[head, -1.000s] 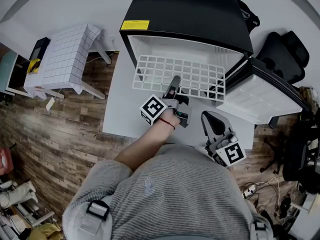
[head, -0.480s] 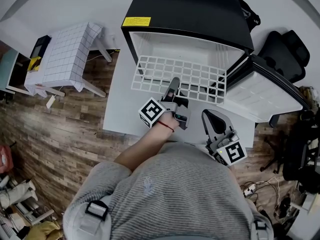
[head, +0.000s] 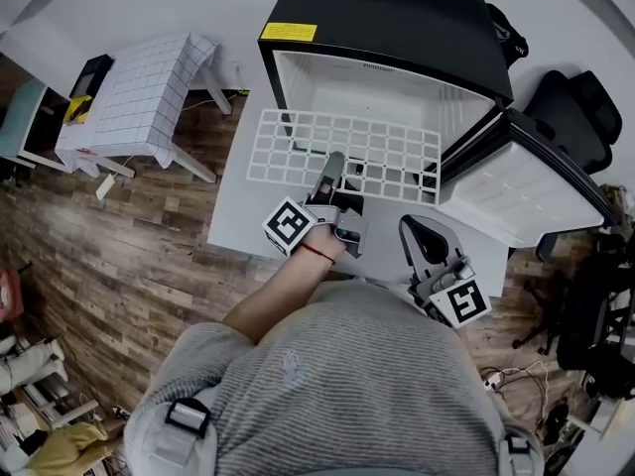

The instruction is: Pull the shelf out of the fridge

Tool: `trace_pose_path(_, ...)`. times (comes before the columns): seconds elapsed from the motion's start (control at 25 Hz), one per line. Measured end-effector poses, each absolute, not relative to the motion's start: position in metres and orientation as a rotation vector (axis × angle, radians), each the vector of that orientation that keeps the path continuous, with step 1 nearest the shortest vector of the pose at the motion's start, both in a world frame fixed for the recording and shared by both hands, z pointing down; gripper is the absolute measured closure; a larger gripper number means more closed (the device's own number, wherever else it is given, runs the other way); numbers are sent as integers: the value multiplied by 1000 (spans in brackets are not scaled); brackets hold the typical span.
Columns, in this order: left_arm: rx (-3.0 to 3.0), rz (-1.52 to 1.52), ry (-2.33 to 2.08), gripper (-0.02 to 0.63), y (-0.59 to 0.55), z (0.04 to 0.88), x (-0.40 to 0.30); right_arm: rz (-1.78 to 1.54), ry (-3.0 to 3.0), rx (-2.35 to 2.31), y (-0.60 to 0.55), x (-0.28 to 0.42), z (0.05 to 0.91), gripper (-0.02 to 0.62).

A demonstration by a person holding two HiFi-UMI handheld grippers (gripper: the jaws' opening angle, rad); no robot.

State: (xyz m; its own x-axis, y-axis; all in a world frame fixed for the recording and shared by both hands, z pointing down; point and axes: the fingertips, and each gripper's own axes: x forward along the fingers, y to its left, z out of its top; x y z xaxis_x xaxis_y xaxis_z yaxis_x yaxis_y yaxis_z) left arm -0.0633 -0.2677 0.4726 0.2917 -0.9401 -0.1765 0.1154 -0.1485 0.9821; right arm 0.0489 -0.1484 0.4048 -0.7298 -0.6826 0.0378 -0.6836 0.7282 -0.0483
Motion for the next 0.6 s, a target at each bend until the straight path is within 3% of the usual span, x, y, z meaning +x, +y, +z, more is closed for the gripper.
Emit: trace_pose_path(0.6,1301,-1361,-1048,580,-222,464,-168,96,-3050,810,-144,-7,398,581)
